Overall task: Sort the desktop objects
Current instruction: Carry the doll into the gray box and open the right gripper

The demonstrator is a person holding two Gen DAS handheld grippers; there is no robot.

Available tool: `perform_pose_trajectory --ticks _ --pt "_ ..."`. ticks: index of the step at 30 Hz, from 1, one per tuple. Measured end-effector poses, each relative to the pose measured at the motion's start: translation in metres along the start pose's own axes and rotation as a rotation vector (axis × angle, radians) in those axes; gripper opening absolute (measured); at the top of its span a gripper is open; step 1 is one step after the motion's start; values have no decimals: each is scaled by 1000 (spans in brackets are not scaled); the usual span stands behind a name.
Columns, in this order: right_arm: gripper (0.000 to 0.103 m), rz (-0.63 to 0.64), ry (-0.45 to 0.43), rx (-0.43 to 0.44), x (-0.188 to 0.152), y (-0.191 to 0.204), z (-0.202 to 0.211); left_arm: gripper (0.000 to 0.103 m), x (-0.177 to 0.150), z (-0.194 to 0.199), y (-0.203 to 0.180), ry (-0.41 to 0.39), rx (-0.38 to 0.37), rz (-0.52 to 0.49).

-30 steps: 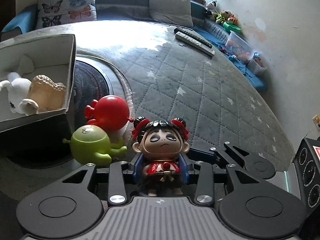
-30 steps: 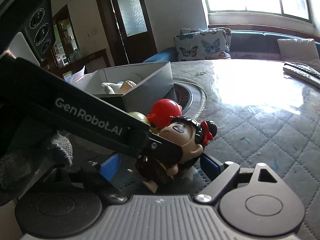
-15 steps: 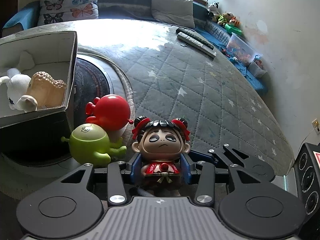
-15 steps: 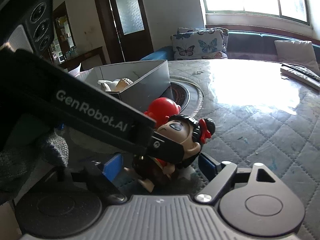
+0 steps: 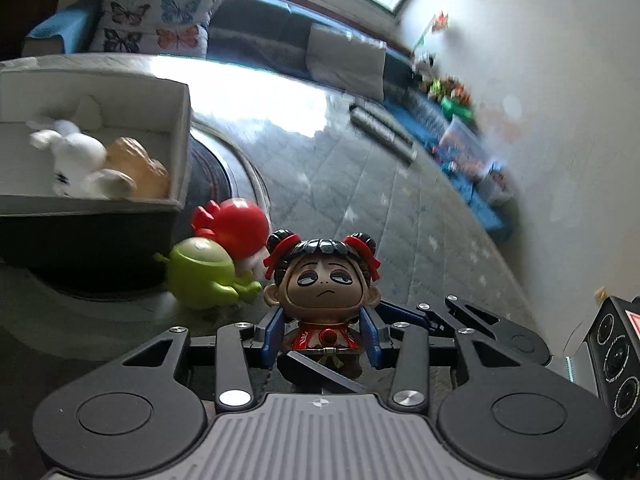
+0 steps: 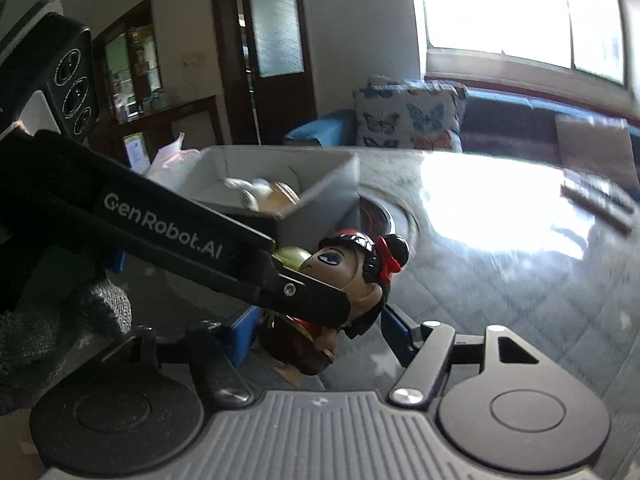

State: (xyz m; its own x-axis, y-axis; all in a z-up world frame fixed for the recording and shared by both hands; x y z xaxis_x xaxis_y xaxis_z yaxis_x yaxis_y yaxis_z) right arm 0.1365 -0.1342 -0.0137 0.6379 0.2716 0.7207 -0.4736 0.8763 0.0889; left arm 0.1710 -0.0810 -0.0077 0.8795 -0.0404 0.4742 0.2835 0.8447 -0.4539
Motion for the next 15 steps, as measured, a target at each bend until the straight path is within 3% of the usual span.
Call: perform_pose_trajectory --ticks 7,15 --pt "68 123 -59 25 51 38 -5 44 29 50 28 -135 39 43" --pt "68 261 -73 107 119 87 -54 44 70 89 101 -231 104 165"
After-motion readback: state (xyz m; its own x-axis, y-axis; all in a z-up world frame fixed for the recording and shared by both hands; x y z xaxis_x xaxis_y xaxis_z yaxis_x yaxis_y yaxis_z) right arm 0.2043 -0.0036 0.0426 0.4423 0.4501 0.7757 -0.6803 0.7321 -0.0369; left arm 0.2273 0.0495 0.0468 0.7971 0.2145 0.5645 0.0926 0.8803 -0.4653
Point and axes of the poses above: each gripper's, at about its wrist camera, not at the fingertips, and z roughly against the way its jaws point, y to its left, x to its top, the point moved 9 cm from there along -z, roughly the way its jaws point, and after that the axes turned 10 degrees about y, right-handed, at the moved point
